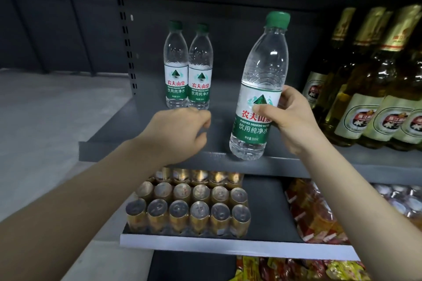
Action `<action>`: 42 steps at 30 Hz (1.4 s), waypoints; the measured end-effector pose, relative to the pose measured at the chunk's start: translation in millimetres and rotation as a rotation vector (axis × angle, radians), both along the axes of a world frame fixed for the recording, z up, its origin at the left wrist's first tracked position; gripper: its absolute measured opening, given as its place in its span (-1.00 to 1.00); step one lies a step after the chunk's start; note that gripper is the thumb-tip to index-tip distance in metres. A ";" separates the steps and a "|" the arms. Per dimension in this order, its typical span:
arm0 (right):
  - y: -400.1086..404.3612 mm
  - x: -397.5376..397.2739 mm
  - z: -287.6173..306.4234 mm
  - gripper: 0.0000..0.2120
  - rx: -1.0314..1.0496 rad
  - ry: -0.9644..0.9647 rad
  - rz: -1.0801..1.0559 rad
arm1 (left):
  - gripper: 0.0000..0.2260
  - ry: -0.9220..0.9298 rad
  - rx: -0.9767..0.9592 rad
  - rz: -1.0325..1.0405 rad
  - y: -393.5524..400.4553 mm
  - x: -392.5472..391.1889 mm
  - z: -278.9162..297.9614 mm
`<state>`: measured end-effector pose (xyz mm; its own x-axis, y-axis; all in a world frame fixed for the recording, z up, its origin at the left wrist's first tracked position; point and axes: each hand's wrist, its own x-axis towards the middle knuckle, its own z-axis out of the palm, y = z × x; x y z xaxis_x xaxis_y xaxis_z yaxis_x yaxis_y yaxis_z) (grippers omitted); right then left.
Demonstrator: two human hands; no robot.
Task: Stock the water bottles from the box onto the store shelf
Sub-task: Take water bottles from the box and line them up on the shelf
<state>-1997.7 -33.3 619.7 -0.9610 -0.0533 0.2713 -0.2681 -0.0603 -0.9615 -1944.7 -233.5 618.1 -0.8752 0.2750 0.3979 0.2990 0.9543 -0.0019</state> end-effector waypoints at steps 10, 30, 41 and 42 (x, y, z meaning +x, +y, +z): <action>-25.8 -30.7 -0.7 -0.53 0.056 0.045 -0.025 | -0.81 0.008 0.029 -0.010 -22.5 -31.7 2.4; -29.0 -55.4 -28.7 -0.54 0.121 0.068 -0.043 | -0.90 -0.065 0.056 -0.044 -41.7 -60.0 -10.1; -22.7 -38.2 -40.3 -0.42 0.347 0.132 -0.094 | -0.84 -0.092 0.018 -0.054 -35.2 -62.7 -16.3; -22.8 -36.6 -43.3 -0.42 0.385 0.135 -0.108 | -0.84 -0.095 0.011 -0.056 -35.4 -63.0 -16.2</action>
<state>-2034.3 -56.1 576.5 -0.9237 -0.0769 0.3754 -0.3788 0.3321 -0.8638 -2007.8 -268.9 601.9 -0.8927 0.3206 0.3168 0.3502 0.9358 0.0397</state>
